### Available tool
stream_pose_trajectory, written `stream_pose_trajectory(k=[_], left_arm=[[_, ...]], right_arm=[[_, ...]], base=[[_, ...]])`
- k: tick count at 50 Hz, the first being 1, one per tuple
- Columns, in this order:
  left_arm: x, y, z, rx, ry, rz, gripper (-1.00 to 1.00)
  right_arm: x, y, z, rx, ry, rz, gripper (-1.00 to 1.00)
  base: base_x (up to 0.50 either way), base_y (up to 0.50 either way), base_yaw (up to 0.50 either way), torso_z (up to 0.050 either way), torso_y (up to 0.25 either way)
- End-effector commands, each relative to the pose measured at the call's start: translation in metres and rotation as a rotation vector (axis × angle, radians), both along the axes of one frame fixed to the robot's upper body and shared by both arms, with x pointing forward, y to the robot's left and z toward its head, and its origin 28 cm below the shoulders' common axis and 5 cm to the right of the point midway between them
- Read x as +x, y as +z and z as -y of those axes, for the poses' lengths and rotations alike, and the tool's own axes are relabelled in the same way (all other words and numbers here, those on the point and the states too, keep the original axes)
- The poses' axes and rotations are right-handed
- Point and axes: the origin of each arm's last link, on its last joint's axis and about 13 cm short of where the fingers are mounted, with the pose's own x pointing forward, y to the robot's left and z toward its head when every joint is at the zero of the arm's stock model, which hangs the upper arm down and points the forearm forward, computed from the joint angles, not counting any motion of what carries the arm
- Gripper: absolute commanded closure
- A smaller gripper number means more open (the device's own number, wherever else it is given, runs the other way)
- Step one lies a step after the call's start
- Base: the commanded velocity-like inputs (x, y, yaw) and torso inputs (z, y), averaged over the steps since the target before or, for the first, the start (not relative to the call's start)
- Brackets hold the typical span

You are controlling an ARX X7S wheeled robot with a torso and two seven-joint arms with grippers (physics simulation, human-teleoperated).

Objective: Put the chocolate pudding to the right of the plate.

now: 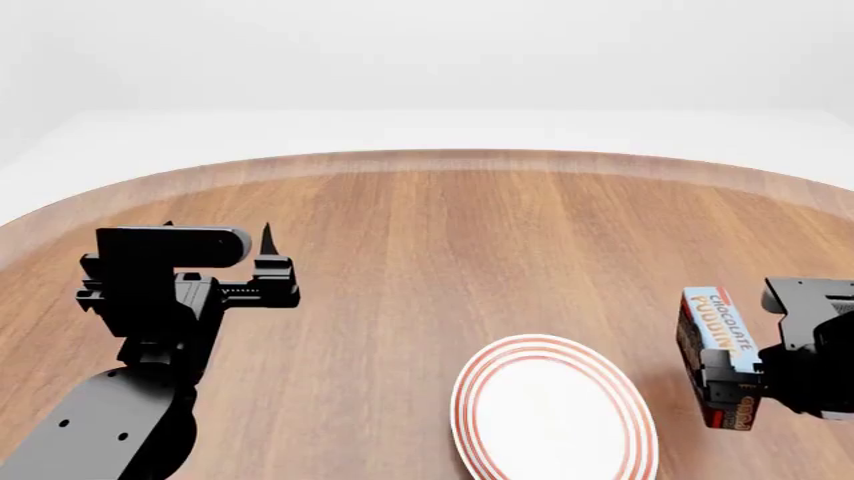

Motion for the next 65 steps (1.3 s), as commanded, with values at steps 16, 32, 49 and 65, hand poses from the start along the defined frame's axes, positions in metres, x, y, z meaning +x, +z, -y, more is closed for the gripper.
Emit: stream_pose_trajectory(k=[16, 32, 49, 65], left_arm=[[0.000, 0.000, 0.001, 0.003, -0.002, -0.001, -1.00], [0.000, 0.003, 0.001, 0.006, -0.002, 0.006, -1.00], [0.000, 0.002, 0.001, 0.005, -0.002, 0.006, -1.00], [0.001, 0.002, 0.002, 0.009, -0.004, 0.004, -1.00]], right_arm=[[-0.012, -0.013, 0.008, -0.003, 0.023, -0.043, 1.00], [-0.009, -0.011, 0.009, 0.002, 0.009, -0.033, 1.00], [-0.003, 0.000, 0.006, -0.002, 0.016, 0.011, -1.00], [0.003, 0.091, -0.002, -0.094, 0.057, 0.245, -1.00]], base=[[0.00, 0.00, 0.00, 0.000, 0.000], [0.00, 0.00, 0.00, 0.000, 0.000], [0.00, 0.00, 0.00, 0.000, 0.000], [0.00, 0.00, 0.00, 0.000, 0.000]])
